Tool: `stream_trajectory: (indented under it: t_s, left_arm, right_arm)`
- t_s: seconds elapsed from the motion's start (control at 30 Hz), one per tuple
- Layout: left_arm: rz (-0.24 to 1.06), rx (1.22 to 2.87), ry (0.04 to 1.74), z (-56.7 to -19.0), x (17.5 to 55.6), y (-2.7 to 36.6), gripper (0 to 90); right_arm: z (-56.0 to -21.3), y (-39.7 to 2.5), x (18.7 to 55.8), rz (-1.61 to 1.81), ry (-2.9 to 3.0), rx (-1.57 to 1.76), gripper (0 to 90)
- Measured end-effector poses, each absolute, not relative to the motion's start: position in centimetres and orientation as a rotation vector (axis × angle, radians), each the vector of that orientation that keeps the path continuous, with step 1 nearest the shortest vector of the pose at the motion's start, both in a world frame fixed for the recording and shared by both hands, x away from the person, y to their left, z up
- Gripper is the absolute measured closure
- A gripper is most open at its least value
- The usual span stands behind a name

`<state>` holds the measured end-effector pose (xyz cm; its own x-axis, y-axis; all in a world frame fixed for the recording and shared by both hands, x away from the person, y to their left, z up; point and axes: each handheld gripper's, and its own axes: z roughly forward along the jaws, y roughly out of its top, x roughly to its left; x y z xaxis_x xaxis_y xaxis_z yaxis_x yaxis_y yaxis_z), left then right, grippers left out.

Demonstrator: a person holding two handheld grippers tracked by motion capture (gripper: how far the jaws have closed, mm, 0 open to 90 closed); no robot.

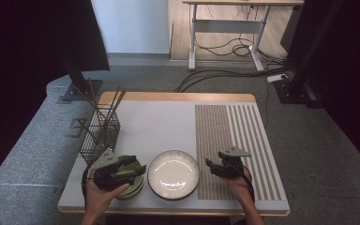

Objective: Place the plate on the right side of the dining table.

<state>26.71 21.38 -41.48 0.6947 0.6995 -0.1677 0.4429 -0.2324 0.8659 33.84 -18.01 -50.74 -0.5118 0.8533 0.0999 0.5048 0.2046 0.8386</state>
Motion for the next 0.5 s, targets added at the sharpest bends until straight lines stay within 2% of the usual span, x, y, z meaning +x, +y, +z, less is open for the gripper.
stream_trajectory:
  t_s: [0.2,0.5]
  left_arm:
    - [0.323,1.856,0.901,-41.7,26.5,21.4,41.2]
    - [0.307,1.890,0.847,-41.5,26.0,19.8,40.9]
  right_arm:
    - [-49.8,-16.1,33.7,1.278,2.098,1.195,39.9]
    - [-49.4,-15.2,33.3,1.301,2.126,1.171,40.5]
